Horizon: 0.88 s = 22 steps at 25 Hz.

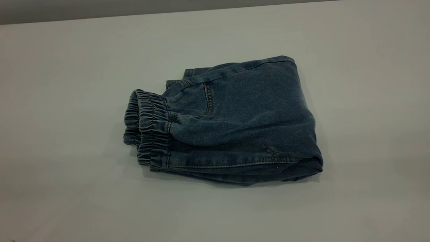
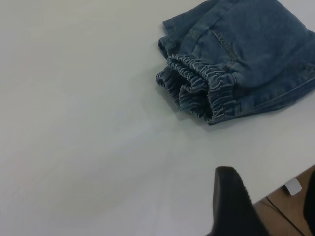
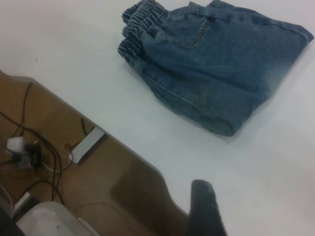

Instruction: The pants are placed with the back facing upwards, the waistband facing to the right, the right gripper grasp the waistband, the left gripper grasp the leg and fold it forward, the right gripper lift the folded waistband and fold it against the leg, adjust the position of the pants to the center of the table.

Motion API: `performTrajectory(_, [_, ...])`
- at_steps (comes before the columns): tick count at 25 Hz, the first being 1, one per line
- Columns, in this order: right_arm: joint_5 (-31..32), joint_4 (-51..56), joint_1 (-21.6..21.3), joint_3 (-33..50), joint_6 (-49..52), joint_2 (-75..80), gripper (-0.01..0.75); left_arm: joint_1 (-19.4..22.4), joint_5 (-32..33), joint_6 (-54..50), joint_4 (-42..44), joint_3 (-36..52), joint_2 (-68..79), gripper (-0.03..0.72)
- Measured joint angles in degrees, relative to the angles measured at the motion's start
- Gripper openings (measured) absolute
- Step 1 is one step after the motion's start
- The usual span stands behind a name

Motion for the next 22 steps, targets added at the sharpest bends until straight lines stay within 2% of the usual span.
performTrajectory(7, [0.0,-0.01,-0.32,0.0,-0.05,-0.45,0.431,0.0,0.03,0.0,0.0,-0.04,-0.05,0.335])
performTrajectory(10, [0.0,0.92,-4.04,0.0,-0.05,-0.4,0.431,0.0,0.03,0.0,-0.06,-0.04,-0.05,0.335])
performTrajectory(13, [0.0,1.28,-11.74,0.0,-0.05,-0.67,0.431,0.13,0.08,0.0,-0.06,-0.06,-0.05,0.335])
performTrajectory(15, [0.0,0.96,-18.71,0.0,-0.05,-1.55,0.431,1.51,0.07,0.0,-0.1,-0.06,-0.05,0.335])
performTrajectory(19, [0.0,0.95,-30.43,0.0,-0.1,-4.98,0.431,6.57,0.07,0.05,-0.1,-0.06,-0.05,0.335])
performTrajectory(22, [0.04,0.95,-36.02,0.0,-0.1,-8.63,0.431,10.81,0.07,0.05,-0.1,-0.06,-0.05,0.335])
